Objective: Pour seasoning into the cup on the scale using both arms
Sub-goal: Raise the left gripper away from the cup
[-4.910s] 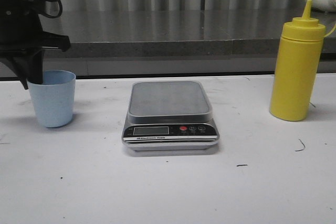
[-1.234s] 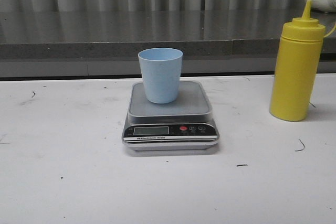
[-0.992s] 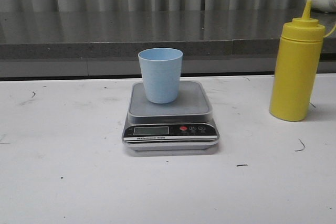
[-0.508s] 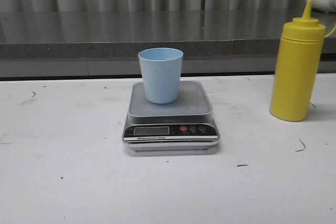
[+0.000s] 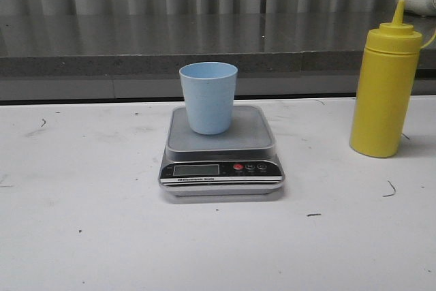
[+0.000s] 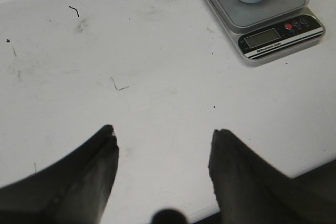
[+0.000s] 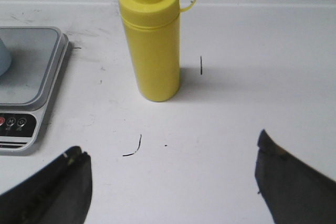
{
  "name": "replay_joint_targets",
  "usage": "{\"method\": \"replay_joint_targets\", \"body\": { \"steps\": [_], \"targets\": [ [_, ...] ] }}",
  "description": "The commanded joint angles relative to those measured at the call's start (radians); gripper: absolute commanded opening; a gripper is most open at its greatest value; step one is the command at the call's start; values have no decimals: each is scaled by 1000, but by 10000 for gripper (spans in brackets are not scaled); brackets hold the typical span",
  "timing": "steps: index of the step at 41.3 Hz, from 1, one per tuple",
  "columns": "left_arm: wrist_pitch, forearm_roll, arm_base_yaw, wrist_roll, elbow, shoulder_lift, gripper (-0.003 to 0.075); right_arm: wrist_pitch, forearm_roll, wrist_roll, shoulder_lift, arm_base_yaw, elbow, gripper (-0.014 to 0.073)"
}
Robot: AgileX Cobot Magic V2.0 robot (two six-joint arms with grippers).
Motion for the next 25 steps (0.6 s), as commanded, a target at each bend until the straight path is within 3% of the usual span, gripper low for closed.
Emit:
{"method": "replay_joint_targets", "body": {
  "steps": [1, 7, 16, 25],
  "targets": [
    [-65, 5, 2, -3, -27, 2, 387, -142, 42, -7, 62, -2, -11, 649],
    [-65, 5, 2, -3, -27, 2, 387, -332, 50, -7, 142, 26, 61, 649],
    [-65, 5, 2, -3, -27, 2, 387, -733, 50, -7, 256, 77, 193, 645],
    [-65, 5, 2, -3, -27, 2, 387, -952, 29, -7, 431, 89, 208, 645]
  ]
}}
